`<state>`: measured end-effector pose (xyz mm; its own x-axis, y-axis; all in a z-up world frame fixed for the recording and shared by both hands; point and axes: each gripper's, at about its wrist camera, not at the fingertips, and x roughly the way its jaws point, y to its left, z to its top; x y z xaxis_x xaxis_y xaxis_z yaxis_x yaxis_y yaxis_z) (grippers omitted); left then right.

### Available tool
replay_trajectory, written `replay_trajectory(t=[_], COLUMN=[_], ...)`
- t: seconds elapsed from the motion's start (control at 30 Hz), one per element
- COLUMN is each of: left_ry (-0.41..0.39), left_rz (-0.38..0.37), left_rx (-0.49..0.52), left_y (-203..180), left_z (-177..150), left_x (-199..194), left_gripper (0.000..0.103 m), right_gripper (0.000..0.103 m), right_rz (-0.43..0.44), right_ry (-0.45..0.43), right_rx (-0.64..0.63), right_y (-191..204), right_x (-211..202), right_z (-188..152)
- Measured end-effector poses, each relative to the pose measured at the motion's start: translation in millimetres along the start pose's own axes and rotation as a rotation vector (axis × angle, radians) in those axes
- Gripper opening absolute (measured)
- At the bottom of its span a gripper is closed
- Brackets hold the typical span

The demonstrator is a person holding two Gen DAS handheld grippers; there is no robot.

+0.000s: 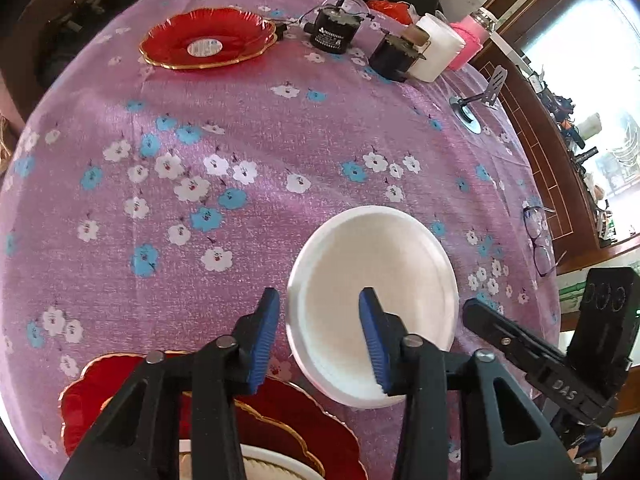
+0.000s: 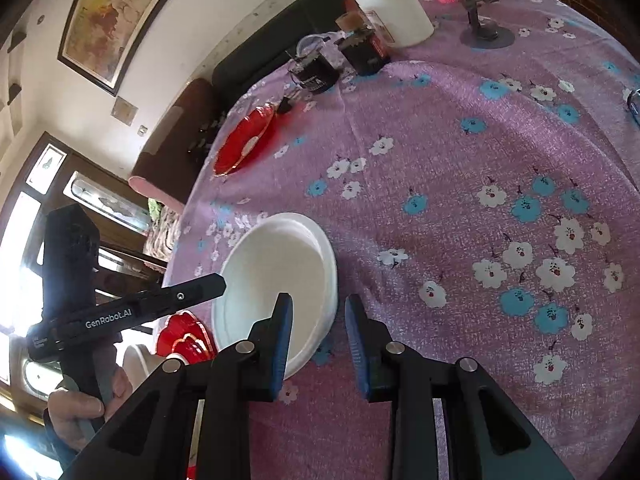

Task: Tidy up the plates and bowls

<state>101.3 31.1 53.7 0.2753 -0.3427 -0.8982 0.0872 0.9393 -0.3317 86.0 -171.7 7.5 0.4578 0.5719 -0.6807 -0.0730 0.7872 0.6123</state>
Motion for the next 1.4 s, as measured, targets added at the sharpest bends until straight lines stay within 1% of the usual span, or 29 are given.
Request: replay_trajectory(t=[0.03,0.1,0.17,0.3,0.4,0.57,0.73,0.87,0.93,1.0,1.03,1.13,1.4], left_ry=[0.004,0.005,0.001,-0.030,-0.061,-0.130,-0.171,-0.206,-0.216,-0.242,-0.242,-0.257,-0.280], left_rz=[0.005,0.013,0.005,-0.021,-0.042,-0.082,-0.106,-0.122,-0.143,-0.120,-0.113,-0.118,-0.103], left_rx=[0.002,0.011,0.013,0.038,0.060,0.110,0.128,0.125,0.124,0.139,0.143,0.124,0.089], left_y=[0.3,-1.6,-1.9,-10.0,-19.6,-35.6,-38.8,-30.1,-23.8,-19.8,-17.6,-3.6,33.7], left_z=[0.2,-0.9,-2.6,-8.4,-15.1,-34.3,-54.5,-72.2,-82.8,-93.9,-97.5,-109.9,-137.9], left_x=[1.5,3.1,2.8,-8.6,-21.4,-52.0,-74.7,-95.2,-106.5,-117.0,-119.2,-128.4,-144.0], left_gripper=[0.033,0.032,0.032,0.032,0.032,0.032,0.032,0.032,0.032,0.032,0.032,0.032,0.032], right_gripper=[0.018,0.015,0.011,0.011,0.010,0.010,0.010,0.011,0.011,0.010,0.010,0.011,0.011], right_rz=[0.008,0.011,0.012,0.033,0.040,0.067,0.093,0.111,0.132,0.136,0.146,0.160,0.215], right_ry=[0.016,0.022,0.013,-0.025,-0.065,-0.135,-0.176,-0.185,-0.173,-0.169,-0.171,-0.167,-0.107], right_rx=[0.006,0.016,0.024,0.026,0.014,-0.009,-0.039,-0.078,-0.095,-0.116,-0.117,-0.148,-0.163], right_y=[-1.4,-2.9,-5.1,-5.2,0.4,13.5,32.9,52.5,62.0,72.5,76.5,90.8,113.6], right_x=[3.8,6.8,6.7,-9.5,-29.3,-67.6,-95.4,-106.4,-106.3,-105.8,-105.9,-103.9,-81.4], right_z=[-1.0,-3.3,-4.6,-6.8,-9.5,-19.2,-33.8,-48.7,-56.1,-64.9,-68.4,-78.5,-97.0])
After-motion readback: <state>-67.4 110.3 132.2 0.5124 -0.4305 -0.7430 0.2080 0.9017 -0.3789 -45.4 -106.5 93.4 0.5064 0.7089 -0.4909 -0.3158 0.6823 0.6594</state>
